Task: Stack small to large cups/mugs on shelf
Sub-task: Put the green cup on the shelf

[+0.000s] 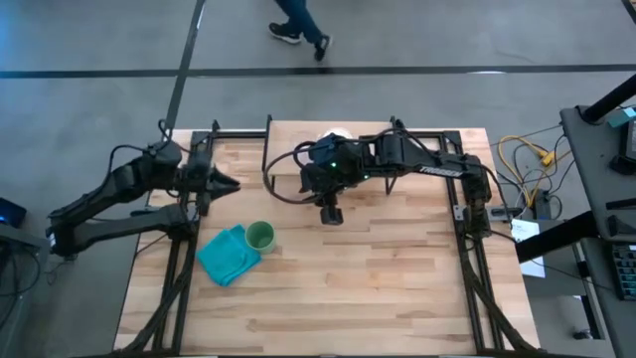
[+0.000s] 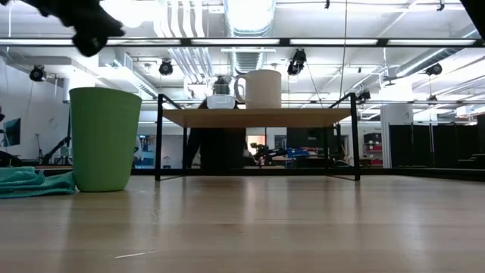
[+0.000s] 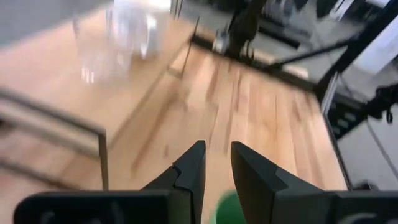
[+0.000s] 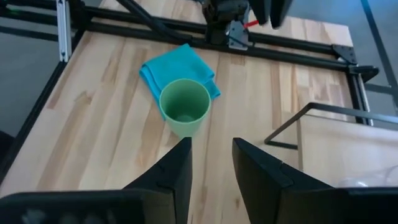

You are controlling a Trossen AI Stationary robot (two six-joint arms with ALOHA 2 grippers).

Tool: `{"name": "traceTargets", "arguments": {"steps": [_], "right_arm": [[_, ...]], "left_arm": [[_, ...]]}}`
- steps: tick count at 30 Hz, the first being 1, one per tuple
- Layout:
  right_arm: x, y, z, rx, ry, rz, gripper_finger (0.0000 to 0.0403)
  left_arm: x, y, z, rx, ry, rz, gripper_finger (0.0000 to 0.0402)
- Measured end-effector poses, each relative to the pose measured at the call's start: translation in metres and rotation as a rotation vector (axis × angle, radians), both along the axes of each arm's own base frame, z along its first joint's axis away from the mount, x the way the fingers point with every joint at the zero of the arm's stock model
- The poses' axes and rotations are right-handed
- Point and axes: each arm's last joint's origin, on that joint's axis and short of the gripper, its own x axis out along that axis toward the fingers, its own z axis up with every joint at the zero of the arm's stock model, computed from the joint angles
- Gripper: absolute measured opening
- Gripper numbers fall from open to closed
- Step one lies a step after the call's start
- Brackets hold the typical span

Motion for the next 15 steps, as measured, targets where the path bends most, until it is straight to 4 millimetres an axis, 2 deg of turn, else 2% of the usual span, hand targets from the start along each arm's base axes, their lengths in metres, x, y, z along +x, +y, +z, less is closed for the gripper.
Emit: {"name": "traceTargets", "arguments": {"steps": [7,10,15], "right_arm": [[0.005,0.000,-0.018,0.000,0.048,0.000,0.0109],[0.008,0.000,-0.023,0.003,0.049,-0.002,0.0109],[0.011,0.000,-0.025,0.003,0.033,-0.002,0.0109]], "left_arm": [[-0.004,-0.004,-0.013,-0.186,0.203,-0.041,0.0063],[-0.001,-0.003,-0.023,-0.255,0.296,-0.060,0.0063],[0.010,0.001,-0.028,-0.287,0.347,-0.064,0.0063]]}}
